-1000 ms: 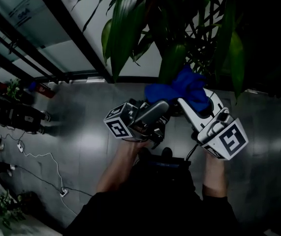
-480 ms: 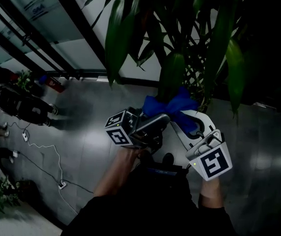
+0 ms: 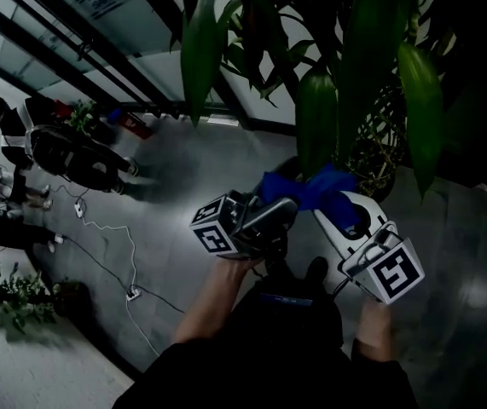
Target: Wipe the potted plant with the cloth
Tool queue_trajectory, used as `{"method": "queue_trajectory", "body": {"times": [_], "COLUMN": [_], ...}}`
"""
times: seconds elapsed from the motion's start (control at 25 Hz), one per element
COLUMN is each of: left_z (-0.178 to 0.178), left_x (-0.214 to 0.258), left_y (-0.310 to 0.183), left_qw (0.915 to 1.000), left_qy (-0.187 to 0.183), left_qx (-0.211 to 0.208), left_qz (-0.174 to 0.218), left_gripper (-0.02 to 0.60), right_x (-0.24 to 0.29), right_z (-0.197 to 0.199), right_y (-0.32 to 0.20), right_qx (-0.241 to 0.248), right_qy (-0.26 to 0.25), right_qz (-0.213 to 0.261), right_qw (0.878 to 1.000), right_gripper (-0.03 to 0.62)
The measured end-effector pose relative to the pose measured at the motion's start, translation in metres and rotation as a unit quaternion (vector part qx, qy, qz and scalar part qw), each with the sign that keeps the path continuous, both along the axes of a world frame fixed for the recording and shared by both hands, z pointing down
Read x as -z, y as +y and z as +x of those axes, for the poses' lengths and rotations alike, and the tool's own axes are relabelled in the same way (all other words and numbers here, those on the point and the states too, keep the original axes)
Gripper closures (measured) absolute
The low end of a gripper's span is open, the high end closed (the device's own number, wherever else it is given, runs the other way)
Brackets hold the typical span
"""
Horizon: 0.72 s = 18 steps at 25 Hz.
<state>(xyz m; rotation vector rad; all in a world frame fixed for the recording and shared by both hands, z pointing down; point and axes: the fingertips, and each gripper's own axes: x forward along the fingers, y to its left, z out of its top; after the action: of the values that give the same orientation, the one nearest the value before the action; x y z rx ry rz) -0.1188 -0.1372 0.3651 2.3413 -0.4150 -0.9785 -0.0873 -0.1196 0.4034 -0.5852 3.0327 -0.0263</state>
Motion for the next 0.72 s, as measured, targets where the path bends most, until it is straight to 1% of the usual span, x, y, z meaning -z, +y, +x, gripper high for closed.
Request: {"method": "queue_trajectory", "body": {"times": [0.12, 0.24, 0.36, 0.48, 0.56, 0.72], "left_z": [-0.005, -0.007, -0.010, -0.022, -0.040, -0.089], "left_x": [-0.013, -0.022, -0.018, -0.007, -0.005, -0.007], "left_y": [0.000, 0.003, 0.020, 0.042, 0.064, 0.117], "left_qw": [1.0000, 0.9999, 0.9999, 0.9996, 0.9992, 0.9983], "left_qy": [-0.005, -0.012, -0.012, -0.010, -0.008, -0.005], "left_qx": [0.007, 0.003, -0.009, -0.023, -0.033, -0.050], "left_qz": [-0.004, 0.001, 0.006, 0.016, 0.022, 0.030], "left_gripper": [0.196, 0.196, 0.196, 0.196, 0.196, 0.196], "right_x": [-0.004, -0.012, -0.006, 0.006, 0.010, 0.014], "right_z": [0.007, 0.017, 0.022, 0.016, 0.001, -0.043], "right_y": [-0.010, -0.016, -0.005, 0.011, 0.031, 0.084], "right_qx": [0.003, -0.011, -0.029, -0.044, -0.052, -0.071], "right_qy": [-0.078, -0.123, -0.147, -0.166, -0.176, -0.192], "right_qz": [-0.025, -0.053, -0.067, -0.078, -0.085, -0.091], "right_qw": [0.997, 0.991, 0.986, 0.982, 0.979, 0.975], "right_gripper": [0.505, 0.505, 0.505, 0.505, 0.505, 0.505]}}
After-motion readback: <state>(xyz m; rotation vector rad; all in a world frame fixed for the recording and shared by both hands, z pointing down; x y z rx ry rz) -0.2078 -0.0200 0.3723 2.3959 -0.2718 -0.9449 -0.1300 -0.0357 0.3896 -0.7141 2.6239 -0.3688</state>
